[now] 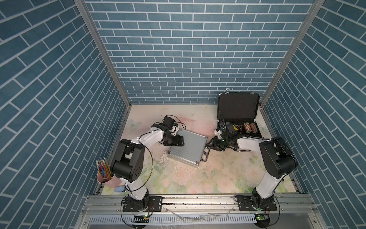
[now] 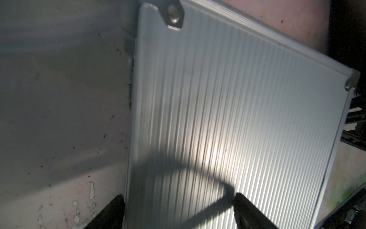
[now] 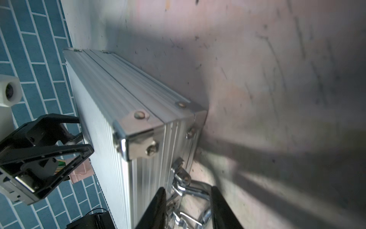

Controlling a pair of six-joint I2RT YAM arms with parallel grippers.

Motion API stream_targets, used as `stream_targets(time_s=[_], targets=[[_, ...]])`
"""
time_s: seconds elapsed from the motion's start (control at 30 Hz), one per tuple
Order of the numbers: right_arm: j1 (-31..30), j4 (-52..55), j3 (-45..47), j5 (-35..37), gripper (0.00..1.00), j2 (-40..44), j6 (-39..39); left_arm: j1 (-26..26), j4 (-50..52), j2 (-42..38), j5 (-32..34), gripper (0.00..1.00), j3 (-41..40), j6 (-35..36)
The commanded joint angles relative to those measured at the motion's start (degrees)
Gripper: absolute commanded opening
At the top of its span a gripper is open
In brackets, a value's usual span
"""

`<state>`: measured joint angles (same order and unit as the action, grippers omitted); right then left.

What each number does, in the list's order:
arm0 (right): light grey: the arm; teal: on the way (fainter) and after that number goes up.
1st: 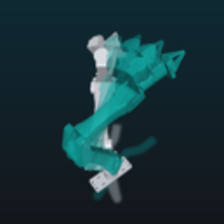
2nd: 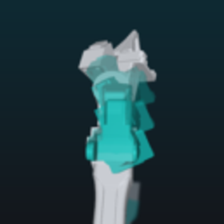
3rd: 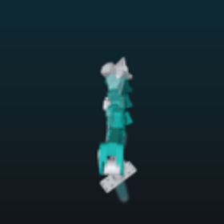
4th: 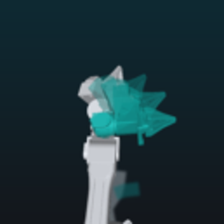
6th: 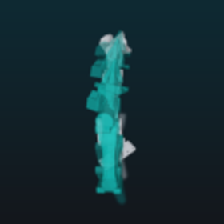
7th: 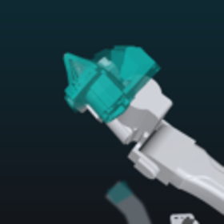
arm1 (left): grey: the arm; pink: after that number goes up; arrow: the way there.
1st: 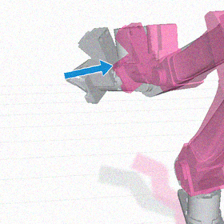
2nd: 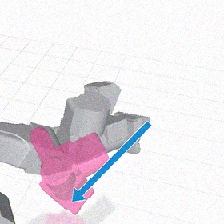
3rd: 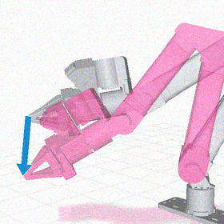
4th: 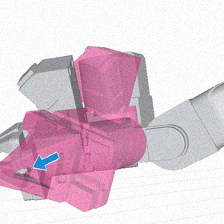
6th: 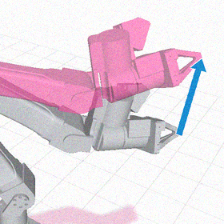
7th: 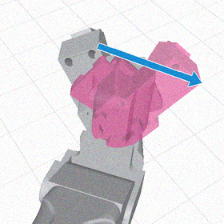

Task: Close the poker set cases
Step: Adjust the poker set case at the center of the board.

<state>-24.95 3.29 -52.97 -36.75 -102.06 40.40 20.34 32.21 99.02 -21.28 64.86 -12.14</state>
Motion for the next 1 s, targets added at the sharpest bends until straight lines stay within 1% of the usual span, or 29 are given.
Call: stream_targets(time_s=[0.0,0.1,0.23,0.5,0.6,0.67,0.83,0.9,0.97], targets=[[0.1,1.8,-1.8,-0.9,0.37,-2.4,-3.3,1.1,2.9,3.0,1.9,0.86,-2.2,0.9],[-0.2,1.2,-1.8,-4.2,0.36,-3.2,-3.3,1.1,2.9,3.0,1.8,0.86,-2.0,0.9],[-2.0,0.5,0.3,-7.3,0.36,-1.7,-2.9,1.1,3.2,2.8,2.0,0.86,-1.8,1.2],[-5.4,-3.3,5.2,-8.7,0.34,1.6,1.4,1.0,4.8,2.2,2.6,0.87,-1.4,2.5],[-6.4,-3.4,6.3,-7.6,0.34,2.3,2.4,0.6,5.3,2.2,2.8,0.88,-1.1,3.0],[-6.7,-1.6,6.9,-6.4,0.34,4.0,1.9,0.6,5.7,2.4,2.8,0.88,-0.9,3.4],[-6.9,6.4,9.8,1.8,0.35,13.1,-2.9,0.6,5.7,2.8,2.8,0.87,-1.9,3.9],[-6.9,6.4,11.2,2.8,0.36,16.3,-4.6,0.7,5.4,2.9,2.8,0.88,-2.3,3.9],[-7.1,6.2,11.8,2.3,0.39,17.9,-6.1,0.6,5.1,2.9,2.8,0.87,-2.7,3.9]])
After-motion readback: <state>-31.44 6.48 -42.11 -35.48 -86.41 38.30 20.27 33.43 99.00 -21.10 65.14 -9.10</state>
